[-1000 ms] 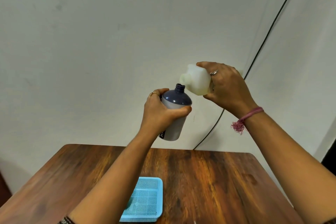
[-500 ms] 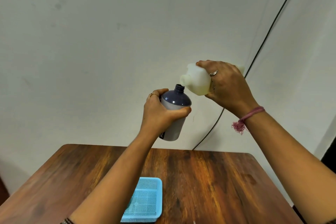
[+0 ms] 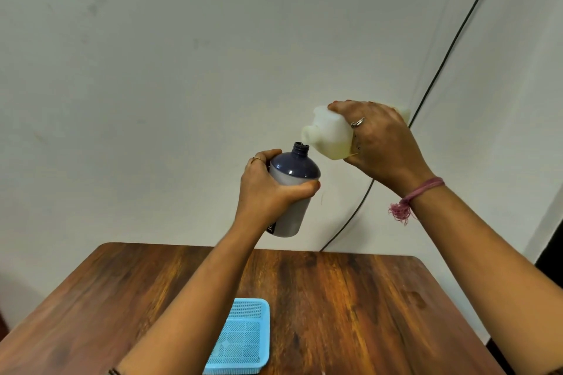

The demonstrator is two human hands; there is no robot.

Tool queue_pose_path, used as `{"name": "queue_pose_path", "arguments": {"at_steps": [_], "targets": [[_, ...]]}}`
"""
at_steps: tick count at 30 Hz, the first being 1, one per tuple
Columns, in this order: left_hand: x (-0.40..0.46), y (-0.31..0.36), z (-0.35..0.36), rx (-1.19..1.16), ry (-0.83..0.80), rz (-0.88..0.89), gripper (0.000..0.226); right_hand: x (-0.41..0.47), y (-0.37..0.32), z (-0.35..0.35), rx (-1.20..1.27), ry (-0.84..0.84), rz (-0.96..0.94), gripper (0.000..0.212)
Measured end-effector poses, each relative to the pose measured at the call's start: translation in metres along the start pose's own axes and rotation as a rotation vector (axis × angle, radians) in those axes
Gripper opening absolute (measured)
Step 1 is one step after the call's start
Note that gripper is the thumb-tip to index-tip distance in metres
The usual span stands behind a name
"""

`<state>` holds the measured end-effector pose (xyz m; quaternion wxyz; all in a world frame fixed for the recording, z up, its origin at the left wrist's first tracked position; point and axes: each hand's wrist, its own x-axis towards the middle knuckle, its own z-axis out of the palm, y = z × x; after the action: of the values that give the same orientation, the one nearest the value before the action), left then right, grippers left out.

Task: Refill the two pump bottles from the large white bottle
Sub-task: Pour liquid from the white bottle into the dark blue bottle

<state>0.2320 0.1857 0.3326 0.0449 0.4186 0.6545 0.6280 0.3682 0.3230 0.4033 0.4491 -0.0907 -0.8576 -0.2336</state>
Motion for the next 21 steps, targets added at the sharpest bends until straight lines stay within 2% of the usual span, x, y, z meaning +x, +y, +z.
{"name": "queue_pose_path", "arguments": {"at_steps": [21], "targets": [[0.0032, -0.004, 0.005, -0.023, -0.009, 0.008, 0.084, -0.0005, 0.0064, 0.0029, -0.006, -0.021, 0.003, 0.072]]}}
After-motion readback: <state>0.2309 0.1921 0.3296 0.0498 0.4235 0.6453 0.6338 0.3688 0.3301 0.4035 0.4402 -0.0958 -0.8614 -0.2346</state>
